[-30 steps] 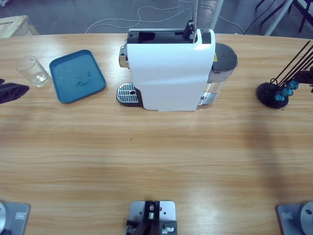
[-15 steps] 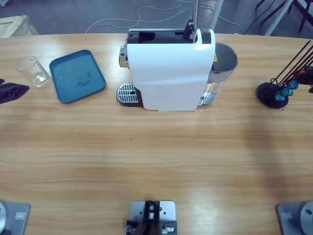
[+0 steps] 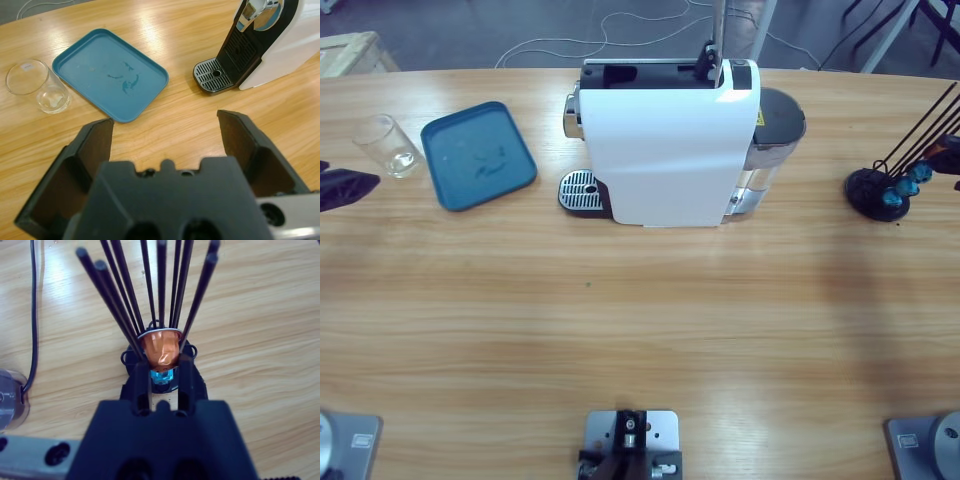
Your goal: Pour coffee
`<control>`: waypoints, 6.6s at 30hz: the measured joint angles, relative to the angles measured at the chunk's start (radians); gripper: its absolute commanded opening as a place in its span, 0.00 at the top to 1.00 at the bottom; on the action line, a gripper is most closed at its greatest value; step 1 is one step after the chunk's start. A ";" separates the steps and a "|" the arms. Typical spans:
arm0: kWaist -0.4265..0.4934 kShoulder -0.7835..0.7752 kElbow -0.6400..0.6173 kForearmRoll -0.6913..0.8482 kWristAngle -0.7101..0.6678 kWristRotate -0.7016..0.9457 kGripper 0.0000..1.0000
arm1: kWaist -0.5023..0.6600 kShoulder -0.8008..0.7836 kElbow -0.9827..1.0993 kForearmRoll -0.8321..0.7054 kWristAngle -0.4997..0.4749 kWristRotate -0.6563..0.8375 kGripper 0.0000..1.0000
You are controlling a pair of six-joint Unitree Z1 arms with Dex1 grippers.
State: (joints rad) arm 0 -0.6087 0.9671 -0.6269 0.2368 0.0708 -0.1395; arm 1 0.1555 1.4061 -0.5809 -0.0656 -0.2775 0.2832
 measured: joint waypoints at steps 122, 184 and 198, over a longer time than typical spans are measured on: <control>-0.002 0.000 0.029 -0.066 0.000 0.000 0.02 | 0.615 0.689 -1.553 1.075 0.347 -0.855 0.26; -0.002 0.000 0.033 -0.067 0.000 0.000 0.03 | 0.841 0.416 -1.064 0.381 -0.338 -0.328 1.00; -0.002 0.000 0.033 -0.067 0.000 0.001 0.03 | 0.866 0.485 -1.107 0.430 -0.346 -0.242 1.00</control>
State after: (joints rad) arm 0 -0.6111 0.9673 -0.5935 0.1698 0.0706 -0.1384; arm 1 1.0219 1.8909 -1.6877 0.3640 -0.6234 0.0415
